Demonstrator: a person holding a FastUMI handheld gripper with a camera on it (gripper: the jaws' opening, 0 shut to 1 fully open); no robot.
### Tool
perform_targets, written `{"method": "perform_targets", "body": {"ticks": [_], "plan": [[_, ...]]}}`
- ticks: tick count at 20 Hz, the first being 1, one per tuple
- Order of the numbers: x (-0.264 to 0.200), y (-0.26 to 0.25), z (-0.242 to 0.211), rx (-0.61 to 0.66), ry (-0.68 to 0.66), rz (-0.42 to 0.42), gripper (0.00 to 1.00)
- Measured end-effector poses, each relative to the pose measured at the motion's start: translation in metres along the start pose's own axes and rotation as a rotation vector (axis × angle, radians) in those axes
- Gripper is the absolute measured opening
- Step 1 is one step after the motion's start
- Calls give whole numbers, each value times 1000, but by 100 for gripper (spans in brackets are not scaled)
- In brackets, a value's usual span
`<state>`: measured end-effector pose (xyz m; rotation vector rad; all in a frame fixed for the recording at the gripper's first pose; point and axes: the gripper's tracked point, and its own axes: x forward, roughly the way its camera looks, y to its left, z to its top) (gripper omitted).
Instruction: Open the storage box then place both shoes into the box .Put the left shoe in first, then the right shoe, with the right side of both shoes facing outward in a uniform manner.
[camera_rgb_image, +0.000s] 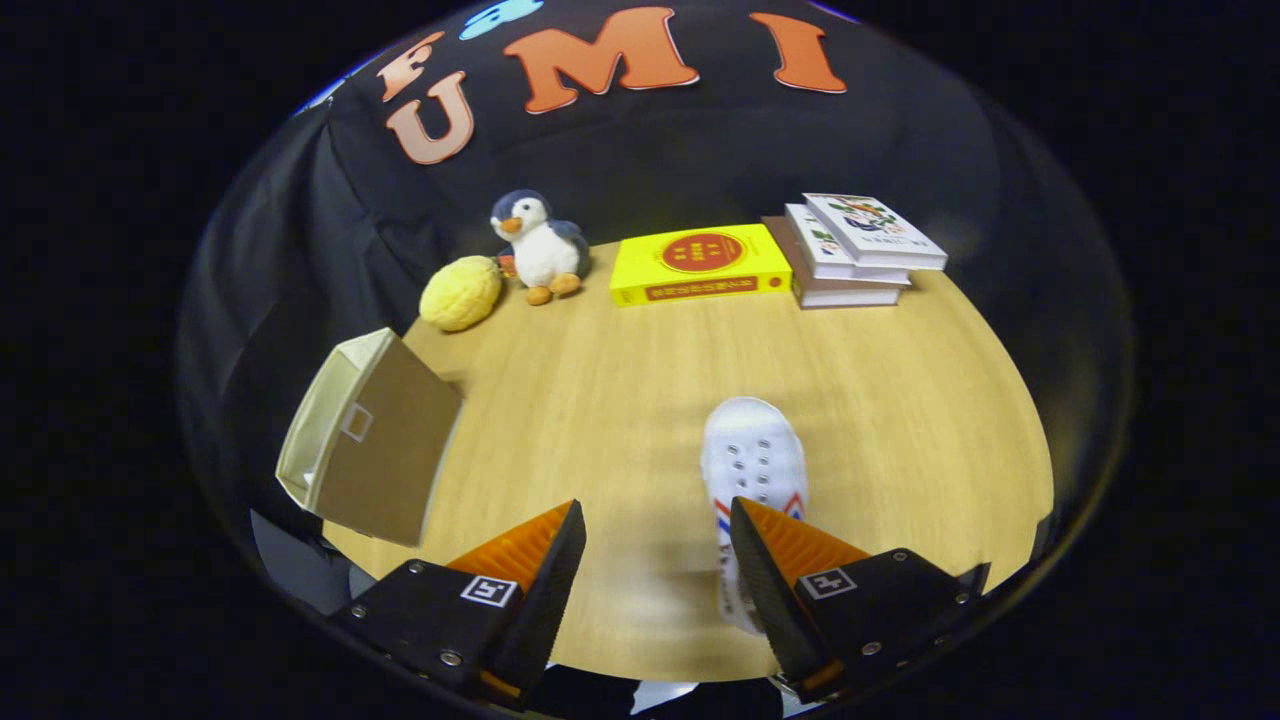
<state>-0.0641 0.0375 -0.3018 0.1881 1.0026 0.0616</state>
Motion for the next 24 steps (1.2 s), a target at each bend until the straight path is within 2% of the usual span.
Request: {"method": "perform_targets", "body": {"ticks": [5, 8, 13, 18, 21, 24], "plan": [[10, -58, -43, -20, 79, -105, 87], [20, -67, -64, -50, 134, -101, 87], [33, -80, -68, -160, 155, -135, 83], [45, -87, -53, -271, 81, -181, 80], [54, -83, -43, -295, 28, -165, 77], [62, -80, -36, -398, -6, -148, 74]]}}
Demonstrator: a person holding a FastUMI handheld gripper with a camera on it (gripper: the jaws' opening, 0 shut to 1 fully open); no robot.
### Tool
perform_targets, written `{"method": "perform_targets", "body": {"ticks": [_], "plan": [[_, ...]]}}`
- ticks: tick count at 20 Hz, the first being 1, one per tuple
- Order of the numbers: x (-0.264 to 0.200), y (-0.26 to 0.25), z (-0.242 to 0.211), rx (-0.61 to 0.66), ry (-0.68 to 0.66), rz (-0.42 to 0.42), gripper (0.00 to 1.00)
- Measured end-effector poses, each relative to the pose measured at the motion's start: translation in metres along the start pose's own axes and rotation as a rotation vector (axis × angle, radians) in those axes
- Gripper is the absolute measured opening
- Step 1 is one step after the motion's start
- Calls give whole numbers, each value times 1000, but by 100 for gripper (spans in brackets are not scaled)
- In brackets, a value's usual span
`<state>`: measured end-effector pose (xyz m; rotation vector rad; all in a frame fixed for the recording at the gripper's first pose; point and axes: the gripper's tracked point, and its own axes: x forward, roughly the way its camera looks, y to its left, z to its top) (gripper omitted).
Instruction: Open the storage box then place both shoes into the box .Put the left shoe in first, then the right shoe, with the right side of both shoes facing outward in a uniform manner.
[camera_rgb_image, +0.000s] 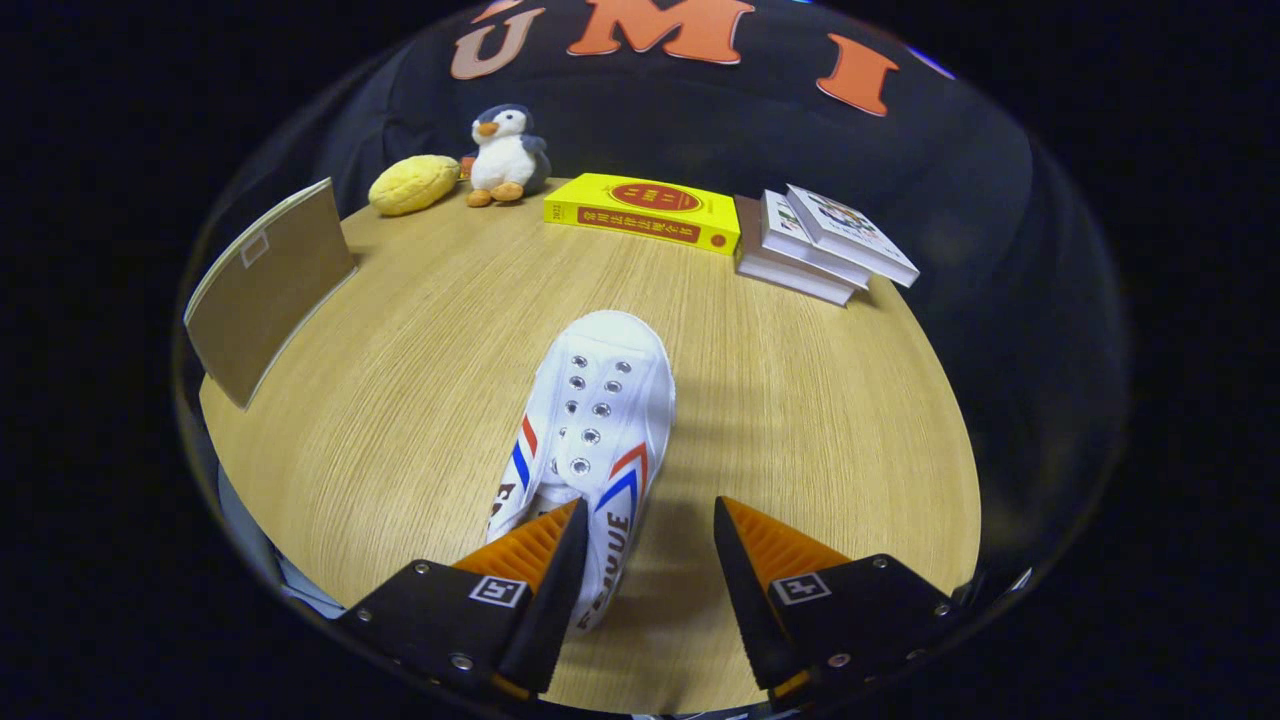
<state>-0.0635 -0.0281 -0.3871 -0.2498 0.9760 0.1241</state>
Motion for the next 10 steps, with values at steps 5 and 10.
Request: {"method": "perform_targets", "body": {"ticks": [5, 10], "plan": [[9, 11, -4, 88, 66, 125, 66], [12, 23, -12, 310, 177, 265, 46]]}}
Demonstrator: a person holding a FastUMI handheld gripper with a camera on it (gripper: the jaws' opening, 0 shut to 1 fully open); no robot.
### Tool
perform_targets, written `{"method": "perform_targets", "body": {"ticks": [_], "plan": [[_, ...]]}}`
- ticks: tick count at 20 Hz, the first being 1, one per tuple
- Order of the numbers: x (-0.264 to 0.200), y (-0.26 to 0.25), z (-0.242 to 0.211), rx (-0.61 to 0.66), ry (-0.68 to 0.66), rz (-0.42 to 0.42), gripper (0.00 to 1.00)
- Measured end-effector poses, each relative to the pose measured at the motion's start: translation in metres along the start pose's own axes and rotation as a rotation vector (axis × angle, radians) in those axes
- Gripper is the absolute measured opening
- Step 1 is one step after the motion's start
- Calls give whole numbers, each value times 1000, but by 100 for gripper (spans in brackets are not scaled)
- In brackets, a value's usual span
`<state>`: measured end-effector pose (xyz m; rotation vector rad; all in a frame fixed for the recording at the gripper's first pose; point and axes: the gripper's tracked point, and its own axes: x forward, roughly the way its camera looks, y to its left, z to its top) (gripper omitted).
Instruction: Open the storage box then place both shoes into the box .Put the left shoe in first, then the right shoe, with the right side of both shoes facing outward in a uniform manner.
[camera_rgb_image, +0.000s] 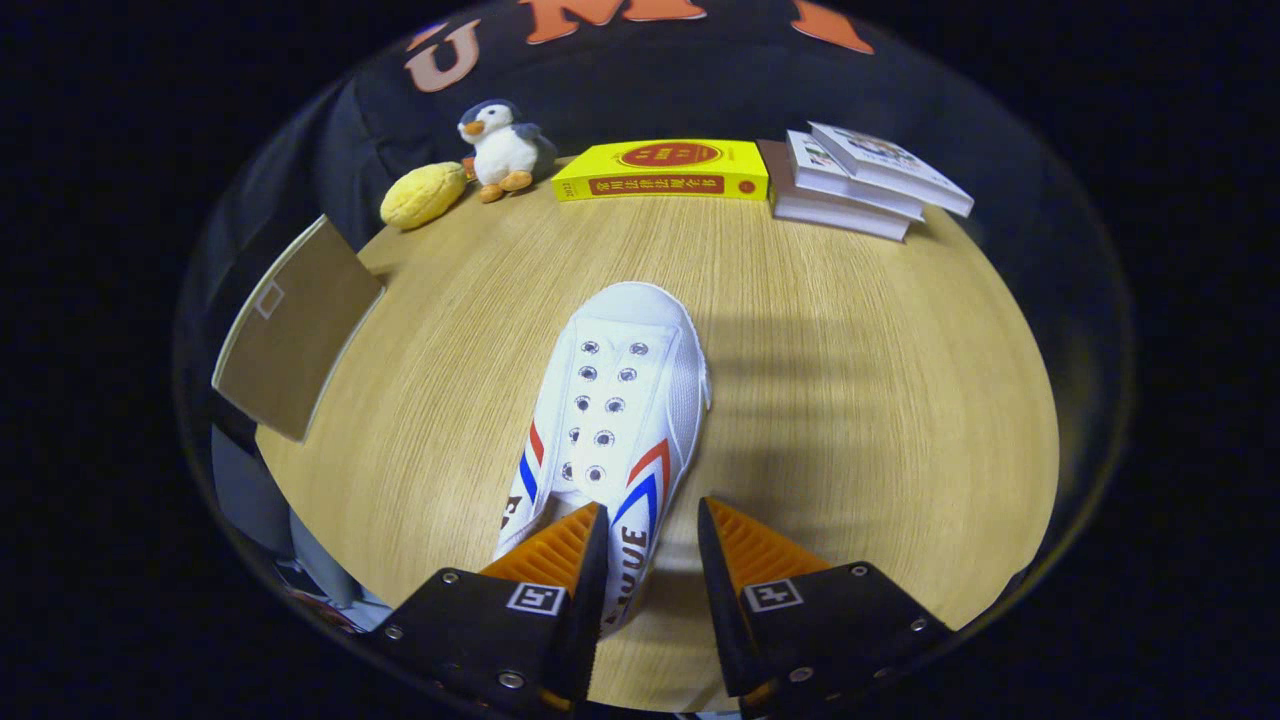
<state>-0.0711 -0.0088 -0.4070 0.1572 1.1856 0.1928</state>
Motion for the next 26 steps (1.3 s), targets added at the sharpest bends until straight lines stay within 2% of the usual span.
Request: {"method": "perform_targets", "body": {"ticks": [1, 3, 5, 7, 9, 16, 20, 26], "plan": [[0, 4, 0, 47, 5, 10, 38], [-2, 3, 2, 44, -19, -12, 23], [-3, 1, 3, 76, -23, -28, 16], [-4, 4, 1, 186, -7, -7, 6], [-8, 13, 4, 238, -20, 22, 5], [-40, 61, 31, 225, -80, 54, 5], [-64, 113, 63, 240, -101, 113, 5], [-82, 200, 108, 195, -123, 132, 4]]}}
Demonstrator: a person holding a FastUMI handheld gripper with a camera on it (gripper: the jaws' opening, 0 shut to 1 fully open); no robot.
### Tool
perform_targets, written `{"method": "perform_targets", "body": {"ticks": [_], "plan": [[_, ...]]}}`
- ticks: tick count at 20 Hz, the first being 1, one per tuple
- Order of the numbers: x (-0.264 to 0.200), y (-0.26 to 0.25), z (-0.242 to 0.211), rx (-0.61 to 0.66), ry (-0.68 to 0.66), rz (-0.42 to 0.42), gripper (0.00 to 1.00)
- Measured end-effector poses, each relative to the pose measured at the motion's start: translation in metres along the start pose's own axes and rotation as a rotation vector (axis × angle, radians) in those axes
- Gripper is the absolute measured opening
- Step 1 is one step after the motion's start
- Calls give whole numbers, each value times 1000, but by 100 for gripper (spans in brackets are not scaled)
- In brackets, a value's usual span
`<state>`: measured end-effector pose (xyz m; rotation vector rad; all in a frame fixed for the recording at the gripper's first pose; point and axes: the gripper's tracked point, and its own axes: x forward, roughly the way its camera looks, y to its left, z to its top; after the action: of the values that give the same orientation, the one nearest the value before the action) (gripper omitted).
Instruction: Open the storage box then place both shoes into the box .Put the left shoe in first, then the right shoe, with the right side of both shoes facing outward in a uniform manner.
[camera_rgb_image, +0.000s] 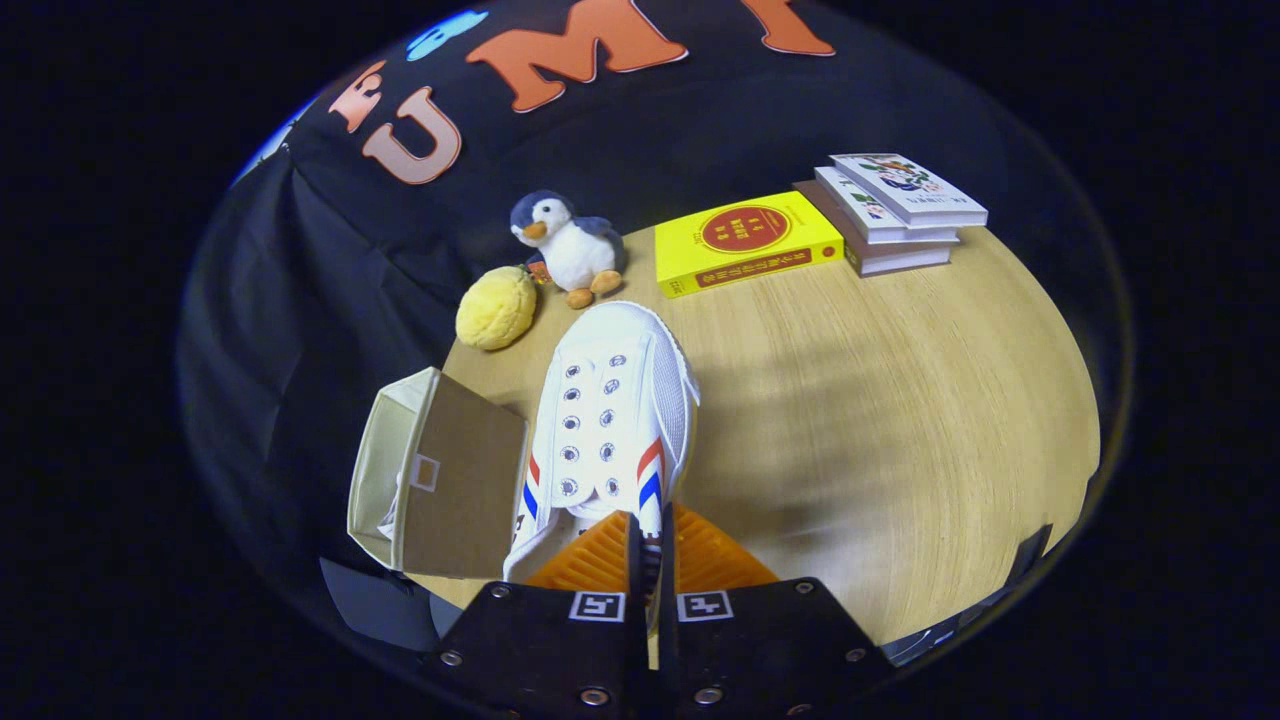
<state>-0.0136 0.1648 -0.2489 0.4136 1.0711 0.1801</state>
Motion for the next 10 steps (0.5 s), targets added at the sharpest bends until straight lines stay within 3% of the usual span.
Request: {"method": "perform_targets", "body": {"ticks": [10], "plan": [[39, 187, -12, -70, 70, 122, 5]]}}
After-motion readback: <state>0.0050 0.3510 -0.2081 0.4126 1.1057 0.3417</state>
